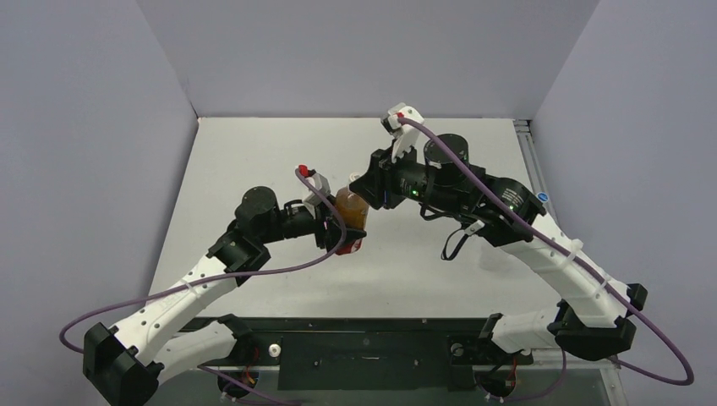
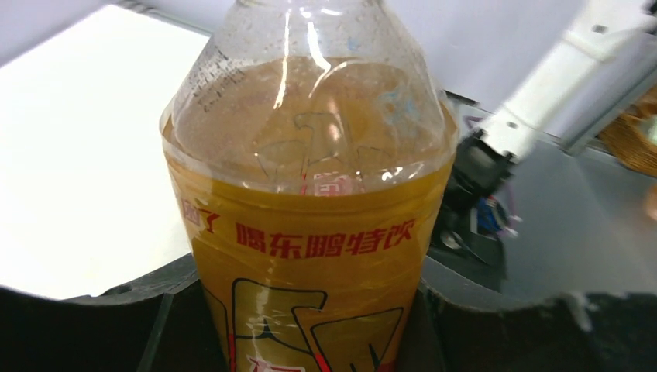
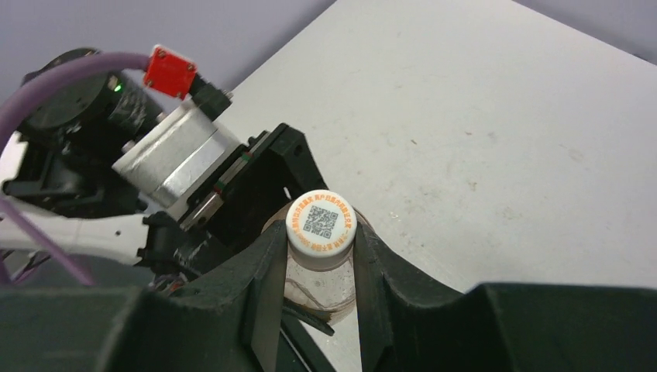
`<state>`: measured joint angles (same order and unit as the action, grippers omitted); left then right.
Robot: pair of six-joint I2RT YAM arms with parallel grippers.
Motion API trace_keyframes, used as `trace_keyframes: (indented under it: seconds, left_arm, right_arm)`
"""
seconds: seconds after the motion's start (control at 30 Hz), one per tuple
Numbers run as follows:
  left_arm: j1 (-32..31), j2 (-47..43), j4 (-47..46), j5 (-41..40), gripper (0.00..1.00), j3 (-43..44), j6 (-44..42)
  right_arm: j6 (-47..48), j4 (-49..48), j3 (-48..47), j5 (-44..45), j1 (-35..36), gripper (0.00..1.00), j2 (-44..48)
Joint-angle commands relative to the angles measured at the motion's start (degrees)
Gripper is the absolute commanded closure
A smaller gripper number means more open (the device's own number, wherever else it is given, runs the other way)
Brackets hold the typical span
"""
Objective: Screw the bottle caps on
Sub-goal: Screw the bottle cap onto the plastic bottle.
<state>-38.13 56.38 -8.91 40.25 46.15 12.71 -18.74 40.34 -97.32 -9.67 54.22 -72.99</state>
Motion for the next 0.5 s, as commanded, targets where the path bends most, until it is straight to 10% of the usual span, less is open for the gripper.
trace_keyframes:
  seconds: [0.0,0.3,0.47]
  left_arm:
    - [-2.5,-0.1,0.2,-23.8,1.0,3.9,-3.6]
    - [-9.6,2.7,-6.3,-44.8,1.0,4.7,-8.3]
    - [-10.0,3.8,-5.5,-44.3,1.0,4.5,-8.2]
  right_arm:
    - [-3.9,8.8,-6.1,13.4,5.1,0.94,-6.1]
    - [-14.2,15.2,-14.5,31.9,7.0,0.97,-15.5]
    - [-13.8,13.7,-16.5,32.7,6.9,0.57,-15.0]
